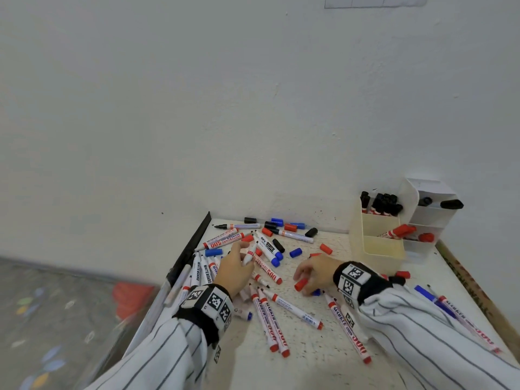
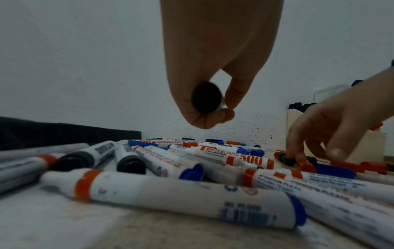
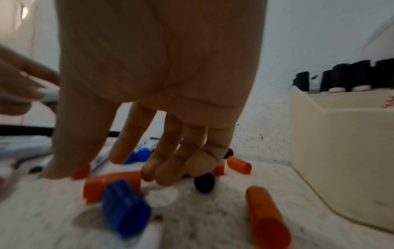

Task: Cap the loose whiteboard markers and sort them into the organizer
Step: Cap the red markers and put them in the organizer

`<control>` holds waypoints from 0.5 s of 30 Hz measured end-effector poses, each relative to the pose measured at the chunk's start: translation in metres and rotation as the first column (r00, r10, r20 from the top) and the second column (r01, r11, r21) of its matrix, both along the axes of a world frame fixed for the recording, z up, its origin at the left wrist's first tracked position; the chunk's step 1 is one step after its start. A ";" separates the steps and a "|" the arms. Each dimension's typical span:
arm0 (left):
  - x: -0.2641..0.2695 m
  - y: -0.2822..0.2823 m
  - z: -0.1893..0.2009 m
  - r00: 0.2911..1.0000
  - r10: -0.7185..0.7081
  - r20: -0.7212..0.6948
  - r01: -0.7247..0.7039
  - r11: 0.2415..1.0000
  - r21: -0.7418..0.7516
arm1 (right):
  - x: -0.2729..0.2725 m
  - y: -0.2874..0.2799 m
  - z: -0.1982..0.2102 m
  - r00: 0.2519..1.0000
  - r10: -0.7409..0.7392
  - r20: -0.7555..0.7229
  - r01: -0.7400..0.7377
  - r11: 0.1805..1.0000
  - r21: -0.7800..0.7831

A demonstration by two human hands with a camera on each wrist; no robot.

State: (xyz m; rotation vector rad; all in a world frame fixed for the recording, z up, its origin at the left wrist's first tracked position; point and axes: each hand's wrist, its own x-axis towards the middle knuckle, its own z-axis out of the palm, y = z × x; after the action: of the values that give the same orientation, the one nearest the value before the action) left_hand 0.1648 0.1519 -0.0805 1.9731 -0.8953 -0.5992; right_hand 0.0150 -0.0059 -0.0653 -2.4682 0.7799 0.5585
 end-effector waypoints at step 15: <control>-0.005 0.017 -0.010 0.999 0.028 0.034 -0.031 0.995 0.093 | -0.026 -0.022 -0.010 0.805 -0.431 0.406 0.547 0.805 -0.230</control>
State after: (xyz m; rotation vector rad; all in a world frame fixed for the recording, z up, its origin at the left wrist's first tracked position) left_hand 0.1603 0.1689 -0.0907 2.0820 -0.8705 -0.6027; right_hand -0.0109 -0.0281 -0.0751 -2.3969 1.4073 -0.2117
